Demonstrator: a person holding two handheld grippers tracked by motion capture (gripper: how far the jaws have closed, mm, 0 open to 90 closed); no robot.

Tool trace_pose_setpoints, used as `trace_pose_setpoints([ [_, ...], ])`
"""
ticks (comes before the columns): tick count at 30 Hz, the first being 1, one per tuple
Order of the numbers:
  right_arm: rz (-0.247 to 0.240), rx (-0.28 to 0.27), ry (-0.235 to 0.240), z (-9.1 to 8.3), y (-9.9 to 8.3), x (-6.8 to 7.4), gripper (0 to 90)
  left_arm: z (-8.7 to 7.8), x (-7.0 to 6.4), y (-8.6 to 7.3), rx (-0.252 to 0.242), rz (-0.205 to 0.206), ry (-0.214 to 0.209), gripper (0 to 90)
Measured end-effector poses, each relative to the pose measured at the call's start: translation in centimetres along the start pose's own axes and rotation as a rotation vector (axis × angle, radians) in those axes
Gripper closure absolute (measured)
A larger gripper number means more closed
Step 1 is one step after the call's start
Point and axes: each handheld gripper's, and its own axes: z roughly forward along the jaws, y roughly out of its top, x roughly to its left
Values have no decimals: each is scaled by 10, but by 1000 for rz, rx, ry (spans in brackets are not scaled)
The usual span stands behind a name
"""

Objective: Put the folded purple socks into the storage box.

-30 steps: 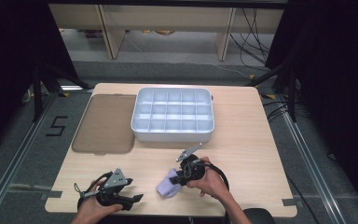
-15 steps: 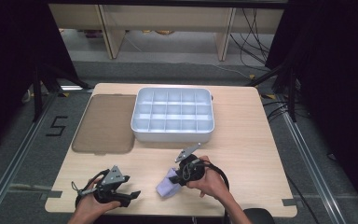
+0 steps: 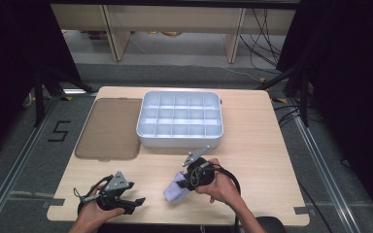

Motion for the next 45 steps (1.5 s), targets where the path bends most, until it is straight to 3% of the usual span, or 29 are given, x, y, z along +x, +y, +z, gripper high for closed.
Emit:
trace_pose_setpoints([
  [5,-9,-11,-18,-6,4,-1,717,0,-1,0,-8,-27,-1,289],
  [12,-29,-3,-23,-11,7,-3,716,-1,0,0,-4,-16,-2,289],
  [14,0,9,-23,-13,7,-3,717,-1,1,1,-11,-6,0,260],
  [16,0,-3,-40,-14,7,-5,716,-2,2,2,-3,1,-9,237],
  [18,2,-6,-44,-15,7,-7,716,-1,2,2,-10,-11,7,208],
  [23,3,-6,-61,-22,10,-11,716,-1,1,2,-12,-40,0,180],
  [24,11,3,-51,-24,10,-11,716,-1,2,2,-12,-18,1,174],
  [26,3,-3,-74,-27,11,-13,717,-2,3,2,-10,-14,-2,168],
  [30,12,-7,-71,-31,12,-17,716,-2,3,2,-21,-24,2,162],
  [32,14,-10,-91,-34,13,-19,716,-1,3,2,-24,-25,-2,158],
  [33,6,-17,-100,-35,14,-21,716,-2,4,2,-11,-7,8,158],
  [34,32,-14,-96,-37,14,-20,716,-1,3,2,-22,-15,5,158],
  [35,23,-22,-101,-37,14,-22,716,-2,3,2,-16,-6,0,158],
  [36,5,-31,-109,-39,15,-24,716,-2,2,2,-20,-27,0,158],
  [38,29,-31,-115,-42,16,-24,716,-2,2,2,-18,-13,-1,158],
  [41,6,-32,-140,-49,19,-28,716,-1,2,2,-13,-3,-4,158],
  [45,31,-31,-144,-57,23,-32,716,-1,3,2,-12,-5,4,158],
])
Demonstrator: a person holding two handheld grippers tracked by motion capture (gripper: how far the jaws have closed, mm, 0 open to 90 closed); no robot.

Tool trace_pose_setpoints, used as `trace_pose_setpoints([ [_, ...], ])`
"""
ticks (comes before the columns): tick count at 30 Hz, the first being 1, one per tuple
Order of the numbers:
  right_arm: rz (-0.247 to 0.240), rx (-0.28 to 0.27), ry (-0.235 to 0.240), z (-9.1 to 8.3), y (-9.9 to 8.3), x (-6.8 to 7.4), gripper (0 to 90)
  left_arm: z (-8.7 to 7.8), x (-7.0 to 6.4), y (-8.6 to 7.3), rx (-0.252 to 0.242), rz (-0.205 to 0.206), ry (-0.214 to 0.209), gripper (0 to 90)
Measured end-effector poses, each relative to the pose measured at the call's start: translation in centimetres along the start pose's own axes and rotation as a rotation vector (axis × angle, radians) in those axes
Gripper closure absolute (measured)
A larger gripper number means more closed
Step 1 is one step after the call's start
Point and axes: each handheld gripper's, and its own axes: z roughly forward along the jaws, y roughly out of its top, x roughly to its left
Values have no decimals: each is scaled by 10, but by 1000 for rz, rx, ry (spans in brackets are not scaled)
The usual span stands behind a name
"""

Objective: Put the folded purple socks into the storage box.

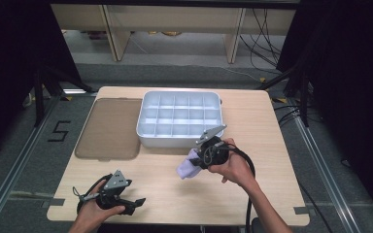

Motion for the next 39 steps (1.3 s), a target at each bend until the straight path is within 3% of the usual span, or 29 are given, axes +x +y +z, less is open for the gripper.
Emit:
trace_pose_setpoints([
  [5,-15,-20,-21,-8,6,-8,716,0,0,0,6,5,-4,158],
  [10,15,-28,-27,-18,13,-11,716,0,0,0,-1,0,-3,160],
  [13,-4,-40,-46,-24,18,-17,716,0,0,0,5,5,2,161],
  [22,20,-21,-78,-33,27,-32,716,1,-2,0,2,-11,-10,165],
  [24,16,-18,-87,-34,29,-36,716,0,0,0,16,13,0,165],
  [25,46,-11,-89,-35,29,-36,716,1,-1,0,5,-3,-8,165],
  [28,25,-15,-95,-39,32,-42,716,1,-1,0,7,-5,-8,165],
  [29,64,-9,-100,-40,34,-42,716,1,0,0,20,10,0,165],
  [33,64,-21,-113,-44,37,-49,716,2,-2,-1,4,-9,-8,165],
  [39,81,-20,-147,-48,43,-60,716,1,-1,0,15,4,-6,165],
])
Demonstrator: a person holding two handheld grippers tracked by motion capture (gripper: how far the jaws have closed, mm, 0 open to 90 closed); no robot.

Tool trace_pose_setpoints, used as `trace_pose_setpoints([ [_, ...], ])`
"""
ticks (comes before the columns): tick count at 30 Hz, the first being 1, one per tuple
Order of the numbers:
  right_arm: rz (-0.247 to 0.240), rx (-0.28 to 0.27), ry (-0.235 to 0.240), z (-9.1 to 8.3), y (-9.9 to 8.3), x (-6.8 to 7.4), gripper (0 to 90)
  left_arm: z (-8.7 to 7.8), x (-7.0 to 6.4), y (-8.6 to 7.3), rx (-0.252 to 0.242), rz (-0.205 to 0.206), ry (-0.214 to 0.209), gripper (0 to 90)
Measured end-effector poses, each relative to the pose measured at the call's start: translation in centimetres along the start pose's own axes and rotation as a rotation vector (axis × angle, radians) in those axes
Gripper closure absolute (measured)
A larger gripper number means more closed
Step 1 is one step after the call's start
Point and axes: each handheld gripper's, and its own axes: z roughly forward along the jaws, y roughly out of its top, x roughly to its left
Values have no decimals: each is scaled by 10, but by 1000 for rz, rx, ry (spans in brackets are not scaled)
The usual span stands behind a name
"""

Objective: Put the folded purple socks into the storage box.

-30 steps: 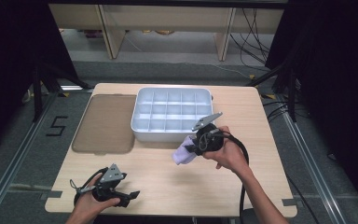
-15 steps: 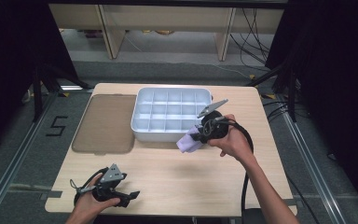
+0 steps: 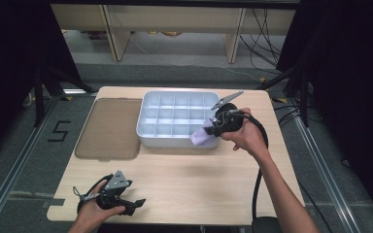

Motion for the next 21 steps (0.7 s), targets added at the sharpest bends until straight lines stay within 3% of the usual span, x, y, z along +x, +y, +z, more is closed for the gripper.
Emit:
trace_pose_setpoints([
  [5,34,7,-19,-1,4,-9,716,1,-1,0,-1,-11,0,165],
  [6,10,4,-31,-2,6,-13,716,0,0,0,0,-2,-2,165],
  [7,25,10,-33,-3,7,-14,716,1,-1,0,-1,-15,1,165],
  [9,42,8,-39,-3,9,-16,716,0,0,0,8,14,3,165],
  [13,49,21,-58,-3,13,-23,716,1,-1,0,-5,-2,-10,165],
  [14,34,16,-60,-2,13,-26,716,1,-1,0,3,1,-12,165],
  [19,69,32,-82,2,15,-35,716,1,0,0,11,15,-2,165],
  [20,61,31,-85,4,15,-37,716,1,-1,0,0,0,-11,165],
  [21,67,37,-88,4,16,-39,716,1,0,0,12,16,-1,165],
])
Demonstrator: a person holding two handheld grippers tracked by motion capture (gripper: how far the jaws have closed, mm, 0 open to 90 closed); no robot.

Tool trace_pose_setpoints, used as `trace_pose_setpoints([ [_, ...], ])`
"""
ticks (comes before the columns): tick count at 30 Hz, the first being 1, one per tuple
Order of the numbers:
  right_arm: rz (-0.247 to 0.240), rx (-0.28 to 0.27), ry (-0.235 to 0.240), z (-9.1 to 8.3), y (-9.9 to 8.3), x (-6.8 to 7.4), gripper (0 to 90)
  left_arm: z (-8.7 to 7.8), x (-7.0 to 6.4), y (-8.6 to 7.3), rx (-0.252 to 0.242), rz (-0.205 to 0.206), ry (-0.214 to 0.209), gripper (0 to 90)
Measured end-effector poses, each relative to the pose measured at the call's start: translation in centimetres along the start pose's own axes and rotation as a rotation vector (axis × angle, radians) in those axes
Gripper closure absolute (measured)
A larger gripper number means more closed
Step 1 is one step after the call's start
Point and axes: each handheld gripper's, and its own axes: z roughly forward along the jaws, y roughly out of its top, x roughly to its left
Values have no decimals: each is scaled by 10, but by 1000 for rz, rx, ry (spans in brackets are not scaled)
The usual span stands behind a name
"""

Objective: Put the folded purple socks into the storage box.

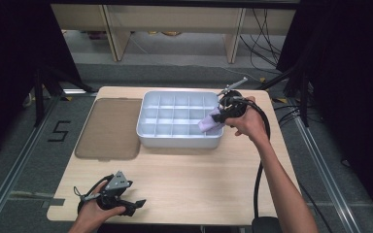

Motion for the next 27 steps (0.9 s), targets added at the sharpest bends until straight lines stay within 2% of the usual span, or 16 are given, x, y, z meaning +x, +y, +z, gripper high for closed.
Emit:
trace_pose_setpoints([
  [3,7,14,-19,5,2,-4,716,0,0,0,0,-1,-2,165],
  [4,-4,5,-27,6,2,-5,716,0,0,0,0,-2,-1,165],
  [5,11,20,-29,7,2,-6,716,0,0,0,-1,-2,0,165],
  [7,-6,22,-44,10,4,-8,716,0,0,0,-3,-4,-1,165],
  [8,11,23,-50,11,5,-8,716,0,0,0,-3,-7,-6,165],
  [11,11,32,-60,17,6,-11,716,0,-1,0,0,-9,-10,165],
  [12,18,35,-56,20,5,-12,716,1,-2,0,-12,-22,-12,165],
  [13,8,41,-75,20,6,-12,716,0,0,0,0,-6,-13,165],
  [14,7,43,-74,22,6,-13,716,0,0,0,1,-7,-12,165],
  [15,1,44,-77,23,6,-14,716,1,-1,-1,-2,-29,-13,165],
  [17,1,48,-85,25,7,-15,716,1,-1,-1,-4,-33,-15,165],
  [20,12,64,-90,29,6,-16,716,0,0,0,1,-7,-13,165],
  [27,3,101,-113,38,8,-17,716,1,-1,0,4,-11,-6,165],
])
